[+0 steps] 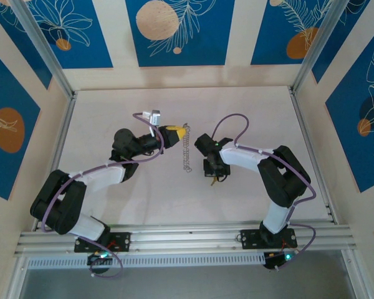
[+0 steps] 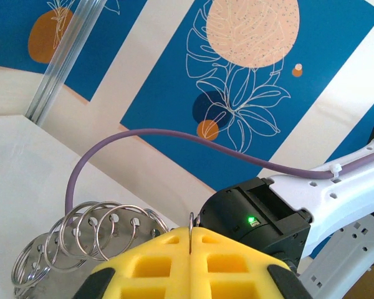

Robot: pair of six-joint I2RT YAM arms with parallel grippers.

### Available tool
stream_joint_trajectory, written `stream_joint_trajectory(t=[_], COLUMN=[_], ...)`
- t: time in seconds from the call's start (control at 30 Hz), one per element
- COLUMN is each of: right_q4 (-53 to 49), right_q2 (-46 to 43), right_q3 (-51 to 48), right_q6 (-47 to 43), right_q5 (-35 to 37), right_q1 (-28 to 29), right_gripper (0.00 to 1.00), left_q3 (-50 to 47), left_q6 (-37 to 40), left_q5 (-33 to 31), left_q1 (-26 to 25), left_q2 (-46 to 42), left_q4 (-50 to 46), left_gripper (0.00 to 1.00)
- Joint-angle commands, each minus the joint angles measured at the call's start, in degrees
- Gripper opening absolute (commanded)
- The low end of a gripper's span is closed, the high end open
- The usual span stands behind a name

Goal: Put the keys on the keyring

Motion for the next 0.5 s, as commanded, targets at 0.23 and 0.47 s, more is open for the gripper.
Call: stream_joint_trajectory(t=[0.23, 0.47], right_q4=[-1.62, -2.00], right_q2=[-2.32, -3.96], right_q3=[-0.69, -0.89], right_q6=[1.32, 1.33], right_q5=[1.17, 1.03], right_q1=[-0.40, -0.82], right_gripper=[0.05, 0.00], left_q3=[2.40, 2.57], left_q6=[-0.40, -0.38], left_q5=[0.83, 0.87], left_q1=[-0.78, -0.92], left_q2=[0.59, 0.81], left_q4=[4.20, 4.07], left_gripper=[0.00, 0.00])
